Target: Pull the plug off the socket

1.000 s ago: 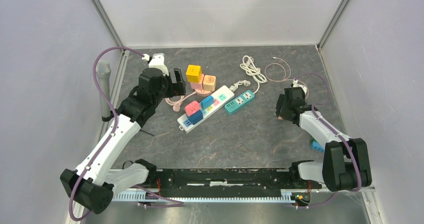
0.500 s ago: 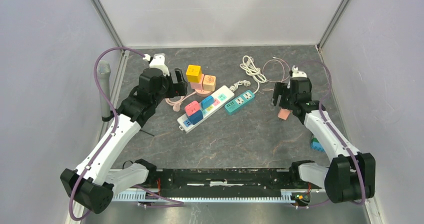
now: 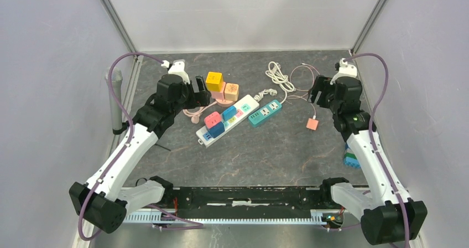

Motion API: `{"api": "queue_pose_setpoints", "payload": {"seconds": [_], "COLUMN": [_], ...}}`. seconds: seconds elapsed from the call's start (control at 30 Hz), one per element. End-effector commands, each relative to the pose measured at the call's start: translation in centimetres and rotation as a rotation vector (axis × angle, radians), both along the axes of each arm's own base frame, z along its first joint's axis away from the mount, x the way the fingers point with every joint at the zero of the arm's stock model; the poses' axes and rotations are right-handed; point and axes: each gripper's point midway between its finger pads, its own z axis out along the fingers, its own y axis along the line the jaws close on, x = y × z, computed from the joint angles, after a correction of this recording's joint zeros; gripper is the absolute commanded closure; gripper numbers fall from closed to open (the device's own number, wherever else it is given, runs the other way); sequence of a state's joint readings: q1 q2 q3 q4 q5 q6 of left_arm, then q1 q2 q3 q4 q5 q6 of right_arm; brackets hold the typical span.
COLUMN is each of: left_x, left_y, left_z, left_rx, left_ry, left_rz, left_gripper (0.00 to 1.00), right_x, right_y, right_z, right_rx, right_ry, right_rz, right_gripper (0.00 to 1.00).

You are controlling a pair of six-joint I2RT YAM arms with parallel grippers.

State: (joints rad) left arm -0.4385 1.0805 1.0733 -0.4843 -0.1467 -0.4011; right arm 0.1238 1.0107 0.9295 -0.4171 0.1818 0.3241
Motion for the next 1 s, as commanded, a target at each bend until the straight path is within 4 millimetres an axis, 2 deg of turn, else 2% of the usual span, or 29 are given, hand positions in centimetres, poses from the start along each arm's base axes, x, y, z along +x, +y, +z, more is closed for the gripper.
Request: {"api": "queue_pose_setpoints", "payload": {"seconds": [0.0,0.07,0.2,0.33,0.4,0.47,0.67,0.83,0.97], "left_x": [0.6,0.6,0.3,-0.1,-0.4,-0.6,-1.4,-1.8,-2.1], "left_y": [-0.7,-0.9,-1.4,-1.8,-1.7,-1.5,-0.1,0.4,1.8], "left_z": [0.6,-0.2,-2.2,-4.0,-4.6,-5.1,-7.4,-7.7,-8.2], "left_rx": [-0.055,-0.056,-0.077,-0.099,-0.107,-0.110,-0.095,-0.132,-0.160], "left_ry": [-0.005,0.015,0.080,0.137,0.157,0.179,0.276,0.308,0.328], "left_rz": [0.004,0.007,0.003,0.005,0.020,0.042,0.137,0.141,0.202], "left_gripper": [0.00,0.00,0.00,0.00,0.00,0.00,0.00,0.00,0.00], "right_x": [1.0,0.8,0.4,-0.2,-0.2,0.3,0.9,1.0,1.4], "right_y": [6.5,9.2,14.1,19.9,22.0,23.3,28.2,31.1,31.4], "right_z": [3.5,3.9,3.4,1.9,0.9,-0.6,-5.1,-6.6,-8.4], "right_rx": [0.141,0.184,0.151,0.167,0.168,0.172,0.152,0.159,0.170], "right_ry": [-0.174,-0.210,-0.231,-0.205,-0.189,-0.137,0.054,0.107,0.214], "right_rz": [0.343,0.454,0.587,0.719,0.747,0.712,0.752,0.716,0.520], "right_gripper": [0.20,0.21,0.20,0.19,0.16,0.07,0.03,0.10,0.16]}}
